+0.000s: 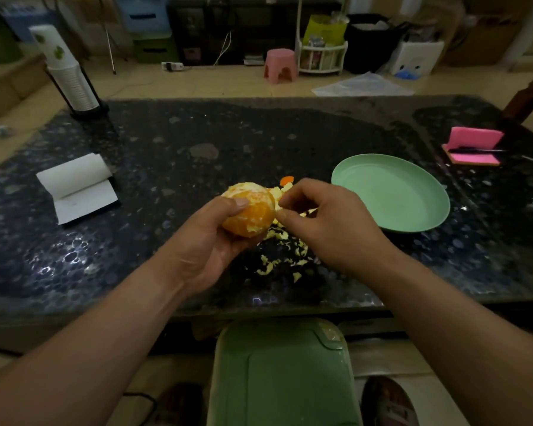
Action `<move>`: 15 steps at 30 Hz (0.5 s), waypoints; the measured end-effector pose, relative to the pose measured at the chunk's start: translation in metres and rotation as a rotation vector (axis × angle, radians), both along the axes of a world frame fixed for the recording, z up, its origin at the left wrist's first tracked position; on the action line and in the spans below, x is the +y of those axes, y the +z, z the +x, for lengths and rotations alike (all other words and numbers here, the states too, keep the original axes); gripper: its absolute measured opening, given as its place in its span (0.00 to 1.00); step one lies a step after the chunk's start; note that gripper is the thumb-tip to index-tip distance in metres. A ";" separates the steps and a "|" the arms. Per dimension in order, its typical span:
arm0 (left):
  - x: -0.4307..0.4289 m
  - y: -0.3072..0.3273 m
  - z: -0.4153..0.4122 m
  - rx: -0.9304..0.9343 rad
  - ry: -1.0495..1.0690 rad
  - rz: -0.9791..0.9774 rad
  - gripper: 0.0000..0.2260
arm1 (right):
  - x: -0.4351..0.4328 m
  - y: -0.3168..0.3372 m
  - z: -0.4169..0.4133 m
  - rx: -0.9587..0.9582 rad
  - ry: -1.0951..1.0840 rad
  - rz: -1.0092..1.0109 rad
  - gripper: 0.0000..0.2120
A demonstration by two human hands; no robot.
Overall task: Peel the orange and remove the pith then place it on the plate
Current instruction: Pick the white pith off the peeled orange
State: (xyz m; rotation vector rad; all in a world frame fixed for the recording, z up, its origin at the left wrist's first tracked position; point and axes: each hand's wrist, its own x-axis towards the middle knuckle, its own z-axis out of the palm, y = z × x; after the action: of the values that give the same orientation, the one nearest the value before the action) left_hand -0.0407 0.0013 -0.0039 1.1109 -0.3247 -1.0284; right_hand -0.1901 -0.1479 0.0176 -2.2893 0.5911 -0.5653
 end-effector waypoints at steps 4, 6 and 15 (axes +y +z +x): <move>-0.004 -0.002 -0.001 -0.099 0.008 0.005 0.28 | 0.005 0.004 -0.004 -0.055 0.011 -0.040 0.03; -0.005 -0.002 -0.003 -0.135 0.013 0.011 0.28 | 0.007 0.003 -0.004 -0.047 -0.006 -0.075 0.02; -0.007 -0.003 -0.011 -0.416 0.077 0.087 0.28 | 0.013 0.004 -0.003 0.004 -0.091 -0.171 0.04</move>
State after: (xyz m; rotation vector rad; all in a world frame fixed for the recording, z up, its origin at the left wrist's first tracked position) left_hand -0.0521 -0.0052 -0.0064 1.4055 -0.5682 -0.7430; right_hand -0.1926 -0.1354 0.0215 -2.4327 0.6748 -0.6786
